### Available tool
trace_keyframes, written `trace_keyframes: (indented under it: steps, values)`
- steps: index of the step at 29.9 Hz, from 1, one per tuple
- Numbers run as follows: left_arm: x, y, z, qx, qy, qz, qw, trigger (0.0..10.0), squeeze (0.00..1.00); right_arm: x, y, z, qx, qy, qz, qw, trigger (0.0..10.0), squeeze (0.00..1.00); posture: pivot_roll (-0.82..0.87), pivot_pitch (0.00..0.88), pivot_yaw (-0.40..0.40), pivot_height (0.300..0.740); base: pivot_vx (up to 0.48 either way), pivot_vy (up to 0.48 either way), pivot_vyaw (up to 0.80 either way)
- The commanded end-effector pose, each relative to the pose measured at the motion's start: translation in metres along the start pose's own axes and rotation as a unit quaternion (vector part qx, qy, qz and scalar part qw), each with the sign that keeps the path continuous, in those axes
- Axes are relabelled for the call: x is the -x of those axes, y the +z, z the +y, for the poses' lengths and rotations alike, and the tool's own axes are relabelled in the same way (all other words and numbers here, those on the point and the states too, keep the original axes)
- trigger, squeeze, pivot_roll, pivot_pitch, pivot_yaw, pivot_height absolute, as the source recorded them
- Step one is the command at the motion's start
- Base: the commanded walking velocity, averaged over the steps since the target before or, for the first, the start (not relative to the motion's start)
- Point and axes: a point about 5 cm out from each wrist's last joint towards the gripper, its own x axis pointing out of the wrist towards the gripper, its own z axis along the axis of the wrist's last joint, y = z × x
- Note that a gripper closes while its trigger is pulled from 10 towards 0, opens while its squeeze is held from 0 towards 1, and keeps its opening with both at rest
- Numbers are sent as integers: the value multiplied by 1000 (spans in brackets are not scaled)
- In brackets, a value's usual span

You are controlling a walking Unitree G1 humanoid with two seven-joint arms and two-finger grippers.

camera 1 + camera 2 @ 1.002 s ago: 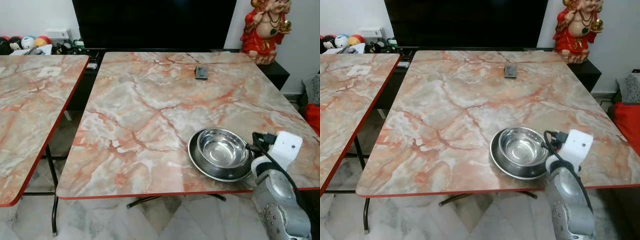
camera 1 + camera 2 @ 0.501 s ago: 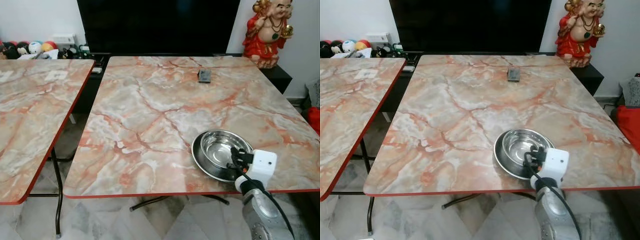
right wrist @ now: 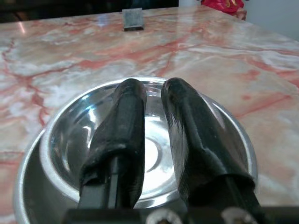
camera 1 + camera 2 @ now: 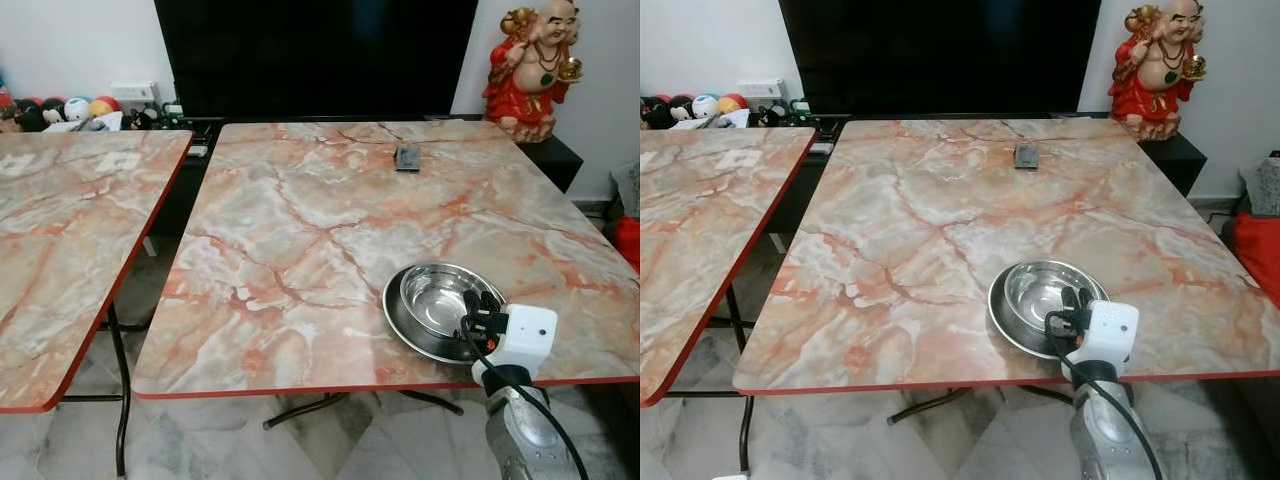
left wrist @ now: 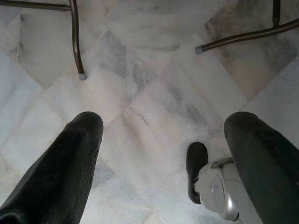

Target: Setting the table

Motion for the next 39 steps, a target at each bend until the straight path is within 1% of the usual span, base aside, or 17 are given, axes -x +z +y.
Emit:
trace_keyframes:
  steps: [1,13,17,23,31,39]
  values:
    - [1,-1,3,-4,2,0,1000,10000,0,1,0,1,0,-2,-3,1000,10000,0,-4,35,21,740,0,0,513]
    - [0,1,2,3,5,0,1000,10000,0,-1,0,4,-5,-5,-10,1000,10000,0,13,65,15,740,0,0,739]
    - [0,-1,1,9,7,3,1000,10000,0,-2,-1,6,-18,-9,-8,1000,10000,0,23,71,10,740,0,135,0]
    - [1,-5,1,11,9,12,1000,10000,0,-5,1,10,-21,-2,-13,1000,10000,0,30,79,2,740,0,437,0]
    - [4,-11,4,17,14,26,999,10000,0,-6,2,11,-23,-1,-15,1000,10000,0,32,86,-3,740,0,480,0]
    - [5,-13,5,20,16,31,999,10000,0,-8,2,15,-27,2,-16,1000,10000,0,33,90,-6,740,0,480,0]
